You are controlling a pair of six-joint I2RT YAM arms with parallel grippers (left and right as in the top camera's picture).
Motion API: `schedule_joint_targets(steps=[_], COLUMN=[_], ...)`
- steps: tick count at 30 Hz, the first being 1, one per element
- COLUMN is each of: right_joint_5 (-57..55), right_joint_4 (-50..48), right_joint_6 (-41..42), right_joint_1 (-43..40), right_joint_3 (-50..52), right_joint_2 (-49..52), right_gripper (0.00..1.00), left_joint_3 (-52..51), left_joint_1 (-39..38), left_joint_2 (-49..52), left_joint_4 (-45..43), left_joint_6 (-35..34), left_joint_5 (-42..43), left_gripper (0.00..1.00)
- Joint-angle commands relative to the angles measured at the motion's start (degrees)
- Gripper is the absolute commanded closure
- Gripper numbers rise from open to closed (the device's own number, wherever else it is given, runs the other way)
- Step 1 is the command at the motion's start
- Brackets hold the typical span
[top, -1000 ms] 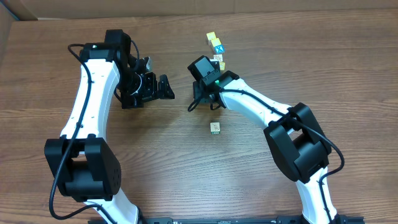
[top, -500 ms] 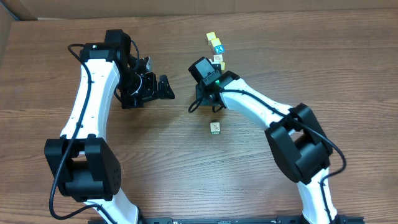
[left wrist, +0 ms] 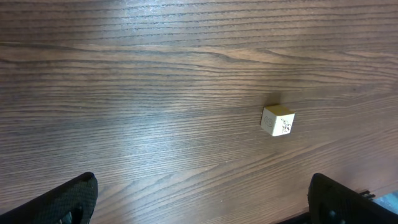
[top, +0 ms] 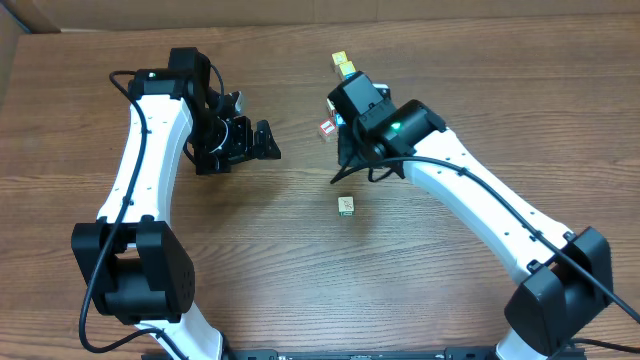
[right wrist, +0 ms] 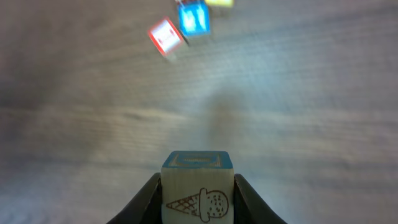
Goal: Flip 4 blocks
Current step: 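Carry the second block with the right gripper and place it beside the first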
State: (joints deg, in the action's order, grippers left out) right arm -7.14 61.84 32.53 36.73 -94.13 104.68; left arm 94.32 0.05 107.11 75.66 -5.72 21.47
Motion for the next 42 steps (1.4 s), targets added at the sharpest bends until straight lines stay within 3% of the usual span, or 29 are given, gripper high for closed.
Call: schedule_joint_targets(steps=[1,11,28,30,32,35,39,42], right_joint_5=[2.8,2.8,5.5,5.5,5.5,5.5,5.6,5.9], right_joint_4=[4.0,5.9,-16.1,-16.6,-16.7,-16.8,-16.6,-15.3], right_joint_6=[1.8,6.7,6.7,6.6,6.5,6.5,6.5,6.6], right_joint_1=[-0.4,-0.4,-0.1,-0.1,-0.1,-0.1,-0.1,-0.1], right_joint_3=[0.2,9.9,26.3,26.9,26.9,26.9,26.9,26.9], right_joint_2=[-0.4,-0.4,-0.3,-0.1,-0.1,-0.1,-0.1,-0.1], right_gripper=[0.73,0.73,0.72,0.66,0.47,0.36,0.36,0.41], left_joint_3=[1.0,1.0,1.0,1.0,1.0,1.0,1.0,1.0], left_joint_1=[0.3,0.3,0.3,0.3,0.3,0.3,0.3,0.3], left_joint_2=[0.7,0.7,0.7,0.7,0.7,0.7,0.7,0.7], left_joint_4=[0.1,0.1,0.1,0.1,0.1,0.1,0.1,0.1], left_joint_6=[0.4,0.4,0.4,0.4,0.4,0.4,0.4,0.4], left_joint_5=[0.4,0.4,0.4,0.4,0.4,0.4,0.4,0.4], left_gripper=[0.0,0.0,0.0,0.0,0.0,0.0,0.0,0.0])
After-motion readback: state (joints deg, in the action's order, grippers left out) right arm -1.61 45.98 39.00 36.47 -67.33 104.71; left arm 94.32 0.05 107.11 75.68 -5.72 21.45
